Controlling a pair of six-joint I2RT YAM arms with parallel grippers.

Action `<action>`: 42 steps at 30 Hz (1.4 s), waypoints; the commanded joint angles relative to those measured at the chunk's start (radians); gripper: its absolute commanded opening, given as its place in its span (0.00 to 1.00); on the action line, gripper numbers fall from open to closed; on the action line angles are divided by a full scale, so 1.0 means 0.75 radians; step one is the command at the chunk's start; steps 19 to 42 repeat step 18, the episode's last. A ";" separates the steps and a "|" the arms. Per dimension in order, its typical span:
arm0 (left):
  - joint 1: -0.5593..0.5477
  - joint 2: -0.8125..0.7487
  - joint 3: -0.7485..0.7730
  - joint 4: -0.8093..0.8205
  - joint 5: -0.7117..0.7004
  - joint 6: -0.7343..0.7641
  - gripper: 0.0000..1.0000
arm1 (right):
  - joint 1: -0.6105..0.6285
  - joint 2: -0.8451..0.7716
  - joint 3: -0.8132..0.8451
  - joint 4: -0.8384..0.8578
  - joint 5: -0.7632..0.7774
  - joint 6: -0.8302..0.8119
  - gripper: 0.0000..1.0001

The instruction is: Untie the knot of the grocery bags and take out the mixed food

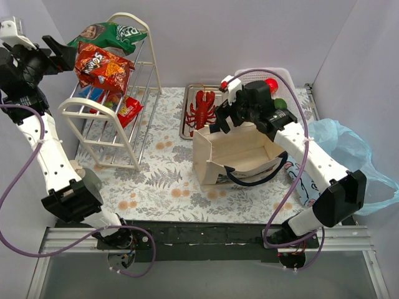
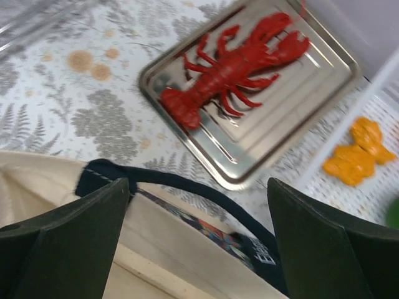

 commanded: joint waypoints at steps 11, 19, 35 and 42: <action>-0.646 -0.160 -0.047 -0.060 0.280 0.215 0.98 | -0.010 -0.096 0.261 -0.381 0.714 0.047 0.99; -0.880 -0.068 -0.006 -0.075 0.115 0.221 0.98 | -0.010 -0.217 0.297 -0.268 0.822 0.014 0.99; -0.880 -0.068 -0.006 -0.075 0.115 0.221 0.98 | -0.010 -0.217 0.297 -0.268 0.822 0.014 0.99; -0.880 -0.068 -0.006 -0.075 0.115 0.221 0.98 | -0.010 -0.217 0.297 -0.268 0.822 0.014 0.99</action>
